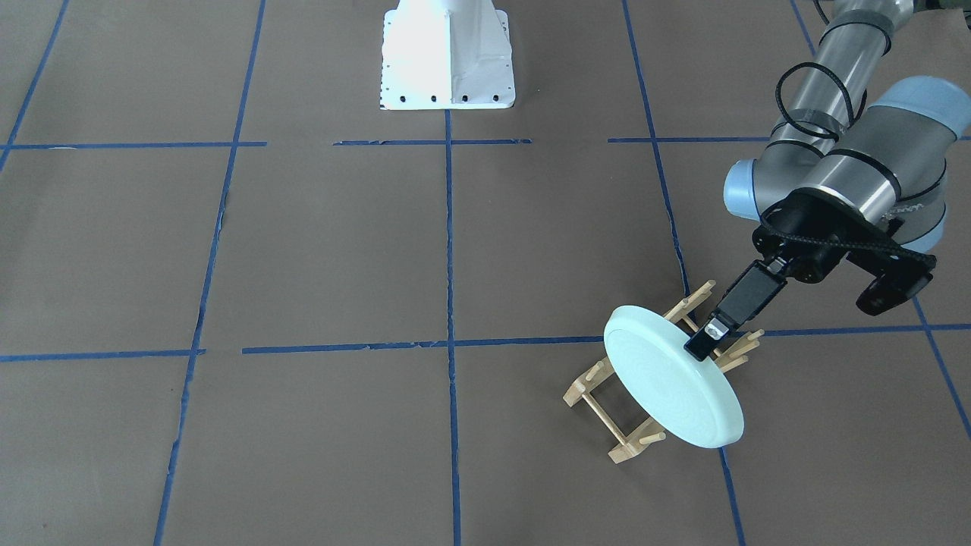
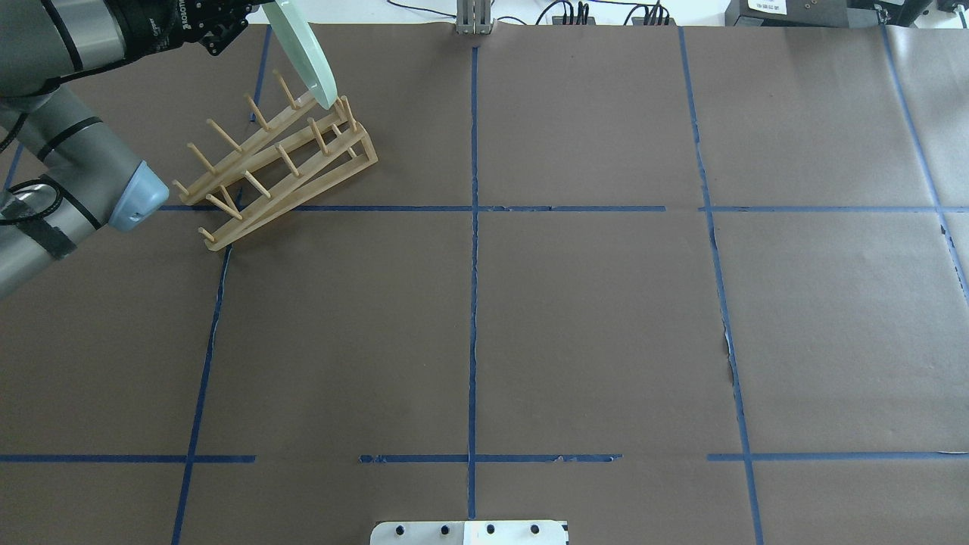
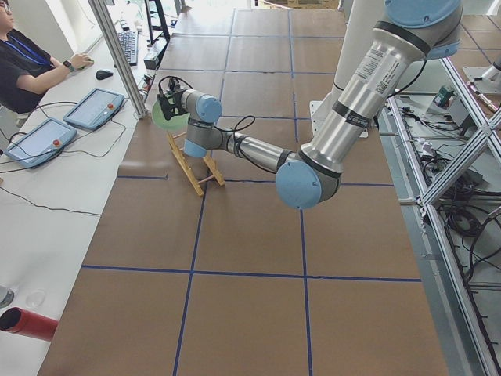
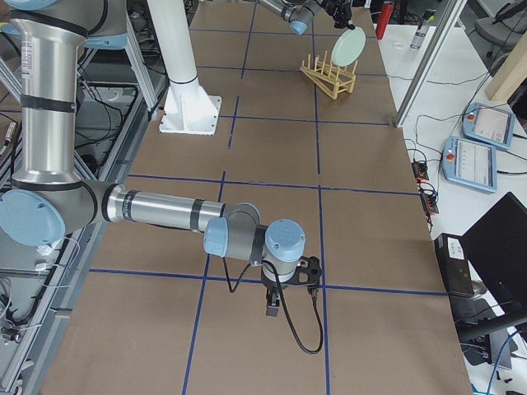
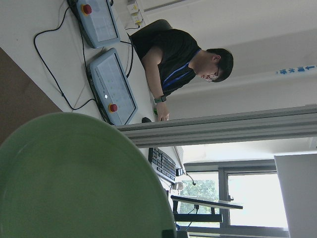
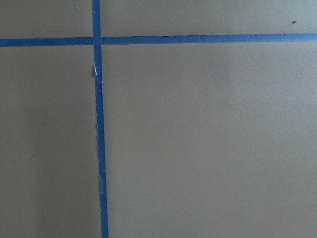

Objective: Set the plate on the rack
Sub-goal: 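Carry the upright plate with the left gripper above the rack's pegs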

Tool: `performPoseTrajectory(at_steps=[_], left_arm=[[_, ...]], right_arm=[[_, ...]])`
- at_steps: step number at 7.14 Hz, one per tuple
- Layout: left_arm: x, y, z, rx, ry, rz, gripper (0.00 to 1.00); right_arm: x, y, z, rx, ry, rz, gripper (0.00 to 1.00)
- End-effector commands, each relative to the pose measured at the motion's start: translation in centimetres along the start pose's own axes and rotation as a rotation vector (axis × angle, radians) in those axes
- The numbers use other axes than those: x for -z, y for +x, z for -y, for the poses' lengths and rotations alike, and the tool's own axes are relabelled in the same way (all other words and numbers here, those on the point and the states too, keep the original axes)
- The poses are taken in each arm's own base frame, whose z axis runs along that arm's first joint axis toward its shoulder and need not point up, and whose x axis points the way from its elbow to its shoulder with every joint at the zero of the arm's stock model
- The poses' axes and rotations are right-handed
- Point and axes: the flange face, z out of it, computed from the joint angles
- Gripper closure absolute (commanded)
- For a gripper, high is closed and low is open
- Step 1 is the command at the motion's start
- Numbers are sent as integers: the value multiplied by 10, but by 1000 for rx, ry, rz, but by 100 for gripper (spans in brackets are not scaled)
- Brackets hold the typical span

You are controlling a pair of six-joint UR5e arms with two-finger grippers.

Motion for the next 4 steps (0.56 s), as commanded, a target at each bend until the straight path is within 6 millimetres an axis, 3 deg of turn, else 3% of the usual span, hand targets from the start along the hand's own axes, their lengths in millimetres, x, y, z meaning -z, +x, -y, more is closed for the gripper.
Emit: performPoseTrajectory(at_steps=[1,4], left_arm=[[-4,-18,-10,9,-9,21,100],[-5,-28,-8,-4,8,41,100]], right_arm=[[0,0,0,0,0,0,0],[0,-1,0,2,0,0,0]])
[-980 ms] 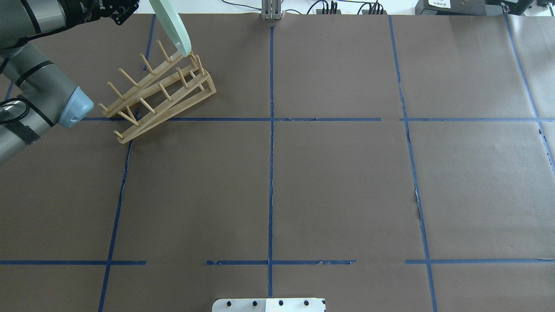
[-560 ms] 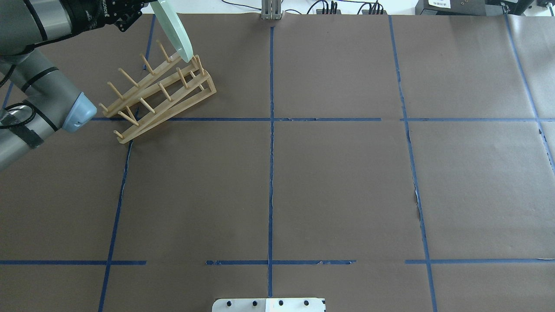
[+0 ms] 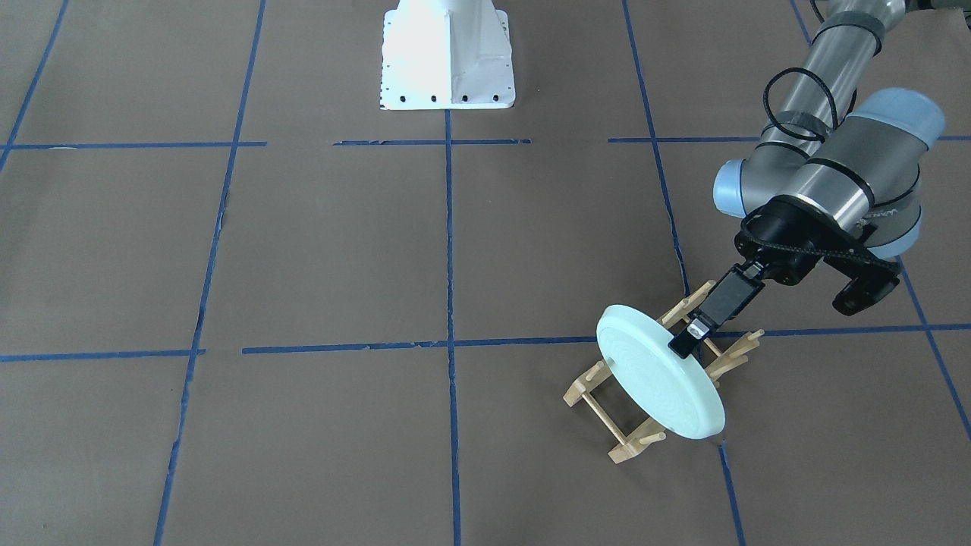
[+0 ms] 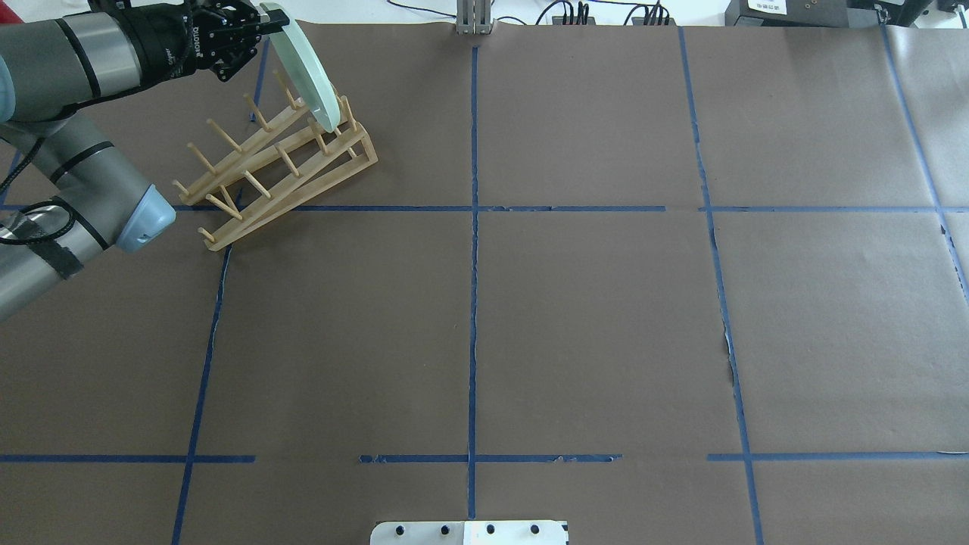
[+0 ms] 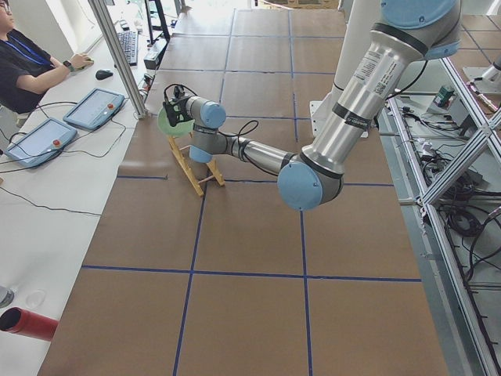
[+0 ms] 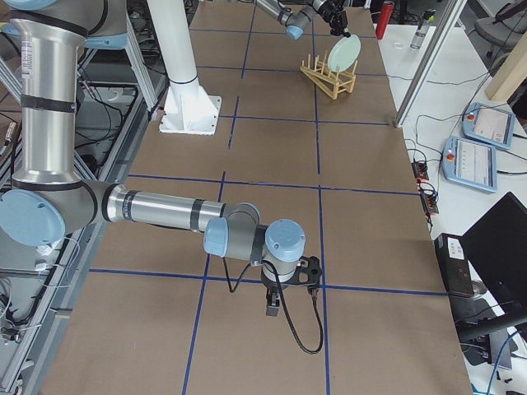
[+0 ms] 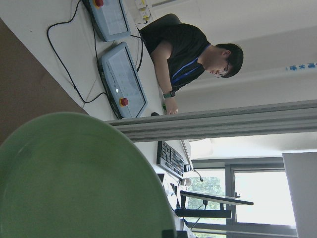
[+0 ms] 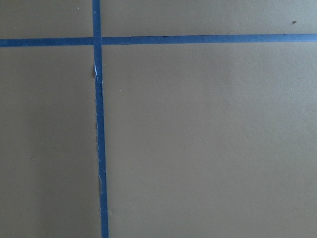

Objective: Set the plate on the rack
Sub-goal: 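Carry the upright plate with the left gripper above the rack's pegs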

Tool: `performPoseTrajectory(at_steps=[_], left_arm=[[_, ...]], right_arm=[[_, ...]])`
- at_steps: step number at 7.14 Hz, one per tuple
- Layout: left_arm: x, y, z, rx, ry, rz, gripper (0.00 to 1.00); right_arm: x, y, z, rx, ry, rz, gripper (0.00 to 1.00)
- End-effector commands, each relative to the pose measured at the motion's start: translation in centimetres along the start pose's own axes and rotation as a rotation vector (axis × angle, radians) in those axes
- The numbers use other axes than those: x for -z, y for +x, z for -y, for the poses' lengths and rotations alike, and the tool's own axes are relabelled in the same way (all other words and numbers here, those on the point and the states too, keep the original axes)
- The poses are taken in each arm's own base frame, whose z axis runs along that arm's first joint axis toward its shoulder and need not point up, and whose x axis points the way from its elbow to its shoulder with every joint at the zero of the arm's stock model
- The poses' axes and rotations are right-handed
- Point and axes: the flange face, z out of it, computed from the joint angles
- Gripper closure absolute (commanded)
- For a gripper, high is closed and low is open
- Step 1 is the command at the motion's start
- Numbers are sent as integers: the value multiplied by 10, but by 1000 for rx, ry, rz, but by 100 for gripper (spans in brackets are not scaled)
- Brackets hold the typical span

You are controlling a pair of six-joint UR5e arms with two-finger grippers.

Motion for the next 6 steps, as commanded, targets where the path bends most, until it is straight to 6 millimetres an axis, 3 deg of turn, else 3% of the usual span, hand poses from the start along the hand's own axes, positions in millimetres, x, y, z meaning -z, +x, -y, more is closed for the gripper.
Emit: performPoseTrajectory(at_steps=[1,2,3,4,6], left_arm=[[-2,-8,3,-1,9,21,100],[-4,-11,0,-4,5,25,82],[-4,-11,0,-10,7,25,8],[-6,-13,1,-3,13,45,0],[-11,-6,0,-4,22,64,0]], right_arm=[[0,0,0,1,0,0,0],[0,0,0,1,0,0,0],[0,0,0,0,-1,0,0],[0,0,0,0,-1,0,0],[0,0,0,0,1,0,0]])
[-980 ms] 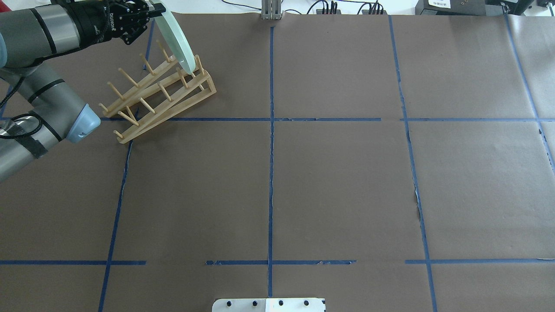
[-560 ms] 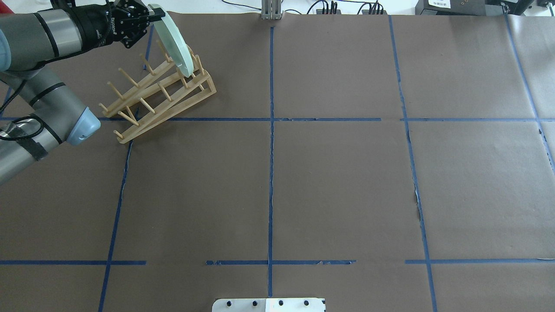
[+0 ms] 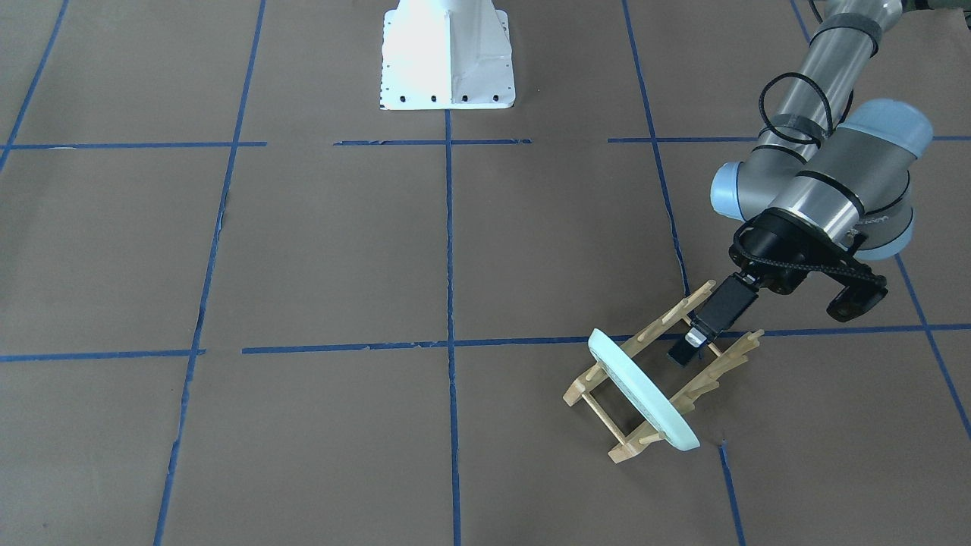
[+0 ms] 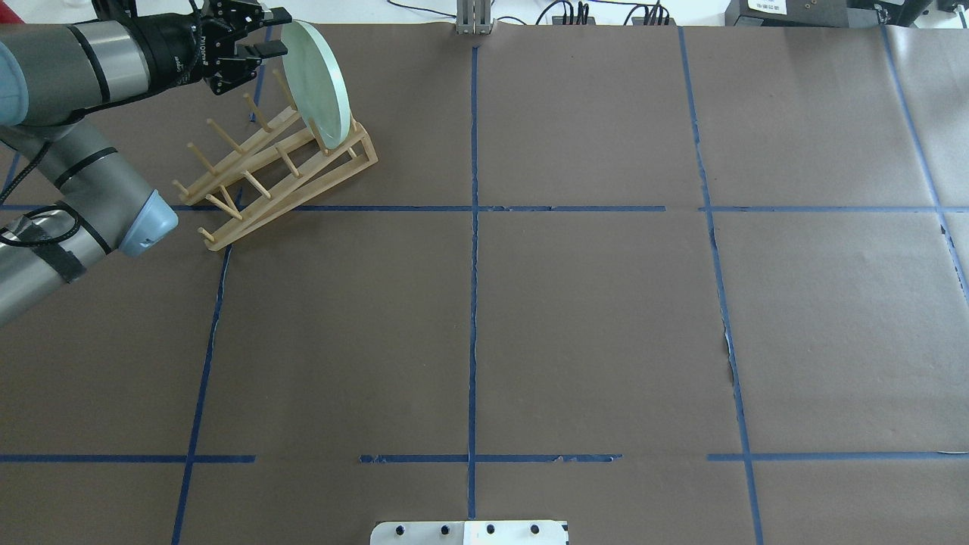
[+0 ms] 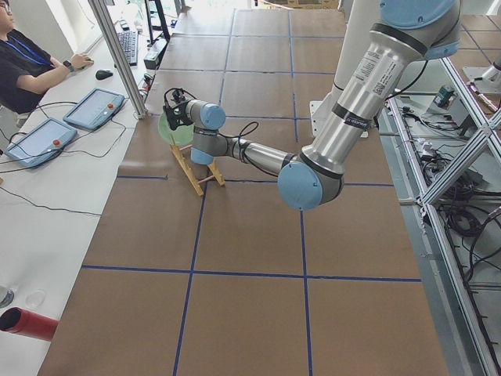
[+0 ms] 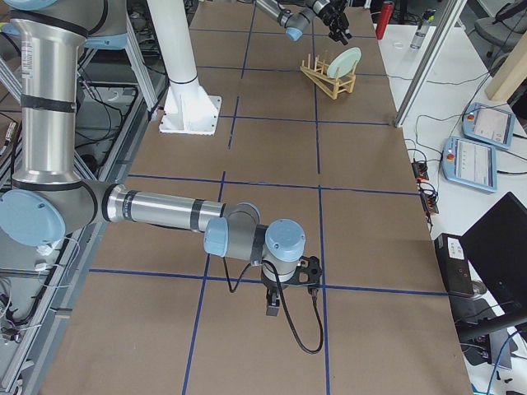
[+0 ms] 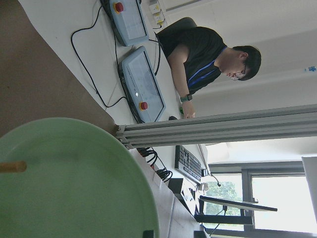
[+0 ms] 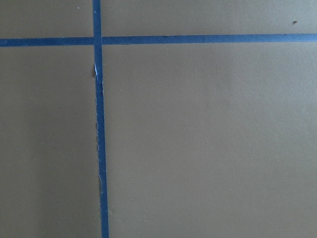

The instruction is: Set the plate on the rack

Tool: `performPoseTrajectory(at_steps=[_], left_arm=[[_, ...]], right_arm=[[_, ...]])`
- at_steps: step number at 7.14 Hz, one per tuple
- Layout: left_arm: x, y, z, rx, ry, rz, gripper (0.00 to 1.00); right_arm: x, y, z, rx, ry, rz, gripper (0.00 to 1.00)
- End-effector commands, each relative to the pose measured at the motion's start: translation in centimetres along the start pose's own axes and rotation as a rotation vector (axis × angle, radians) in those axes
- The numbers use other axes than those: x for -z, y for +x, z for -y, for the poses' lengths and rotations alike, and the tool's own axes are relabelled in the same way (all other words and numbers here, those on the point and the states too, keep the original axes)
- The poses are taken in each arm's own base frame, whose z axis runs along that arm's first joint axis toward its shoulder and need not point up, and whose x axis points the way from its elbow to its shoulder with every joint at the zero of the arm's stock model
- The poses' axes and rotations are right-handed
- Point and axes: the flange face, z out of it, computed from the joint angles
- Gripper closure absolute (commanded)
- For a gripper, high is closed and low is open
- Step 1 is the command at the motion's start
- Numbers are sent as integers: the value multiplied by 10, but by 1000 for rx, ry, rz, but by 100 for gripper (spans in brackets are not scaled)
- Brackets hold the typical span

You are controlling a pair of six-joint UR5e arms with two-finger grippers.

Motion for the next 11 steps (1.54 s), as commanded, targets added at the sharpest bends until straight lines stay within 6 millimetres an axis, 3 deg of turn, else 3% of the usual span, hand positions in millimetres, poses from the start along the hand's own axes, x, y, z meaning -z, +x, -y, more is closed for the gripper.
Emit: performPoseTrajectory(at_steps=[1,2,3,4,5,6,7,10,11], left_arm=[[-4,10,-1,-43,10,40,0],[-4,7,-9,-84,-59,145,0],[18,-5,-20,-157,-176,288,0],[42,-13,-18,-280,-200,377,0],[63,-17,5,-373,-172,492,0],[88,-57,21,-489,-206,656,0],[112,-81,34,-615,-264,755,0],[213,-105,122,-938,-444,973,0],[254,-113,150,-944,-515,979,0]], right_arm=[[1,0,0,0,1,0,0],[1,0,0,-2,1,0,0],[0,0,0,1,0,0,0],[0,1,0,-3,0,0,0],[1,0,0,-1,1,0,0],[0,0,0,0,-1,0,0],[0,0,0,1,0,0,0],[0,1,0,-1,0,0,0],[0,1,0,-2,0,0,0]])
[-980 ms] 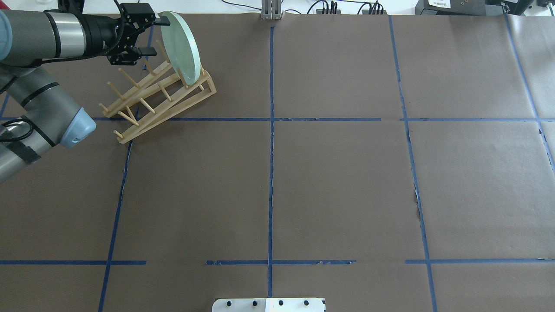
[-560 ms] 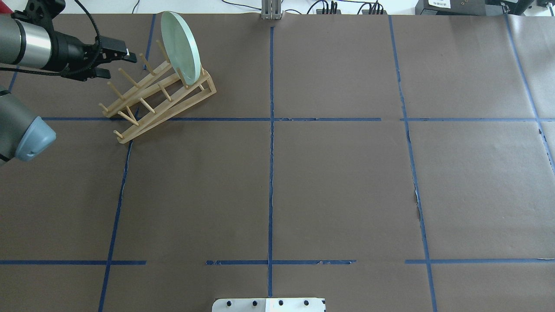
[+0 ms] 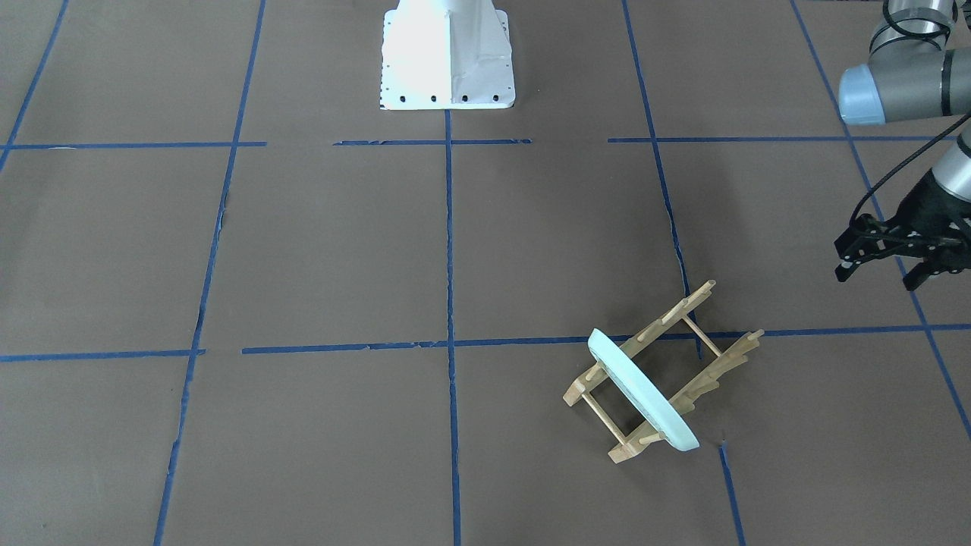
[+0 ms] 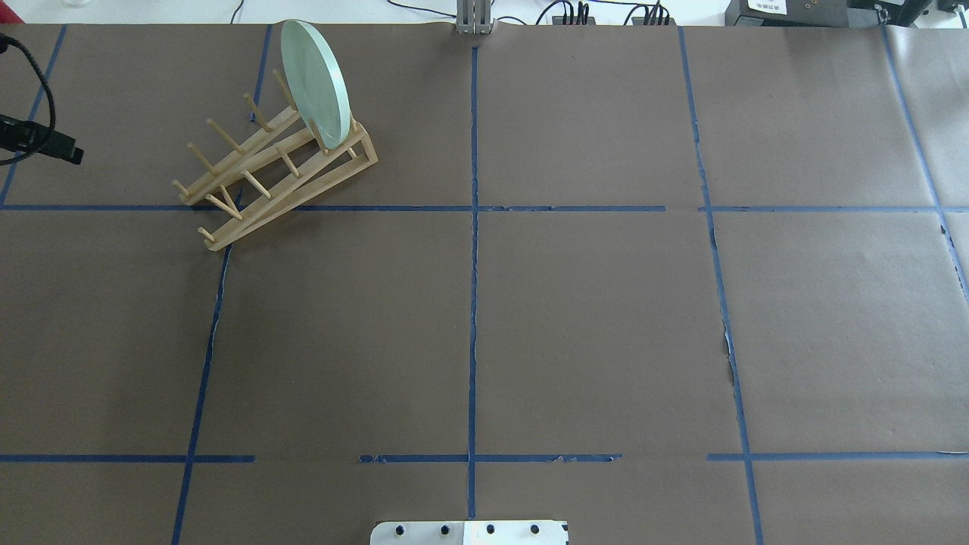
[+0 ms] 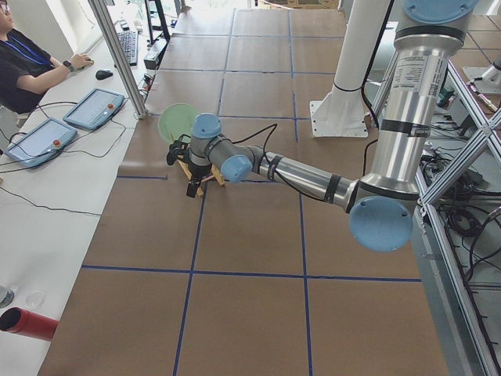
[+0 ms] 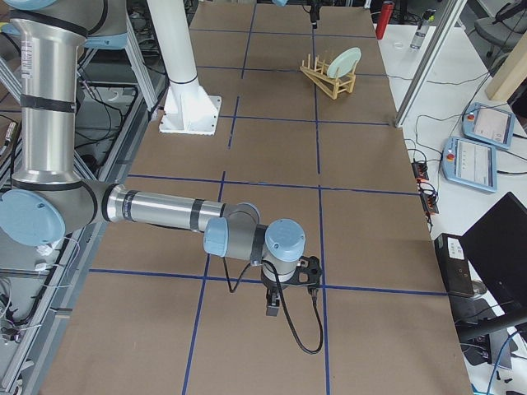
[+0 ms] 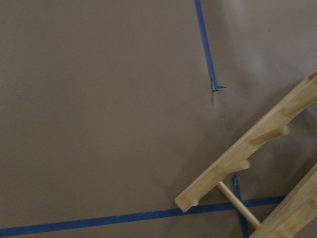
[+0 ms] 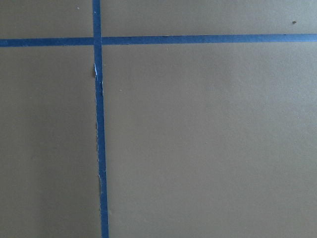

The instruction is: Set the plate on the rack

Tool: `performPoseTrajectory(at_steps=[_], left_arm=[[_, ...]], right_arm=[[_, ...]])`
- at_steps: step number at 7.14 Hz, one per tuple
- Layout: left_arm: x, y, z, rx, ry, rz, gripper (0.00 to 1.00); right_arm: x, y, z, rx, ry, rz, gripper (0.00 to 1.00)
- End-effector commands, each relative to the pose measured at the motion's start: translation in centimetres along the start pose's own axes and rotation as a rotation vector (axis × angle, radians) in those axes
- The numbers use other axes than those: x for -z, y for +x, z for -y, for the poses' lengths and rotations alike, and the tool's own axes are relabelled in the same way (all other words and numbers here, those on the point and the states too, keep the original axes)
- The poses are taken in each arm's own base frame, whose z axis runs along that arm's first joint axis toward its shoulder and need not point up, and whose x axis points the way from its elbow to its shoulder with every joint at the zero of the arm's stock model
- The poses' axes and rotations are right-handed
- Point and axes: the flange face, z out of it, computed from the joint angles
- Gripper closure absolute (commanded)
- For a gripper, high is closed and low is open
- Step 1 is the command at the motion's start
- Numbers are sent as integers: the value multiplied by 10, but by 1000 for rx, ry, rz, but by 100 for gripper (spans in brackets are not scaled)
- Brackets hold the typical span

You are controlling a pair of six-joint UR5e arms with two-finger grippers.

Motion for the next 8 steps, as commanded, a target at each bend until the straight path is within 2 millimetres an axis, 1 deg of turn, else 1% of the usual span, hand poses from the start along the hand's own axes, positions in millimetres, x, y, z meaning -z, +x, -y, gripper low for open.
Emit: performPoseTrajectory(at_steps=[1,2,3,4,5,6,7,8], left_arm=[[30,-99,-40,-78,-99,11,0],[35,-125,-57,-80,-149,18,0],[41,-148,-82,-20,-183,-31,0],[46,-164,-104,27,-178,-66,0],[55,-178,-109,55,-165,-52,0],[55,-188,-124,82,-170,-45,0],[49,-194,-128,96,-185,-44,0],[47,-195,-130,98,-189,-45,0]], right_arm=[[0,-1,0,2,0,0,0],[0,0,0,0,0,0,0],[0,-1,0,2,0,0,0],[0,-1,0,2,0,0,0],[0,0,0,1,-1,0,0],[0,0,0,1,-1,0,0],[0,0,0,1,-1,0,0],[0,0,0,1,-1,0,0]])
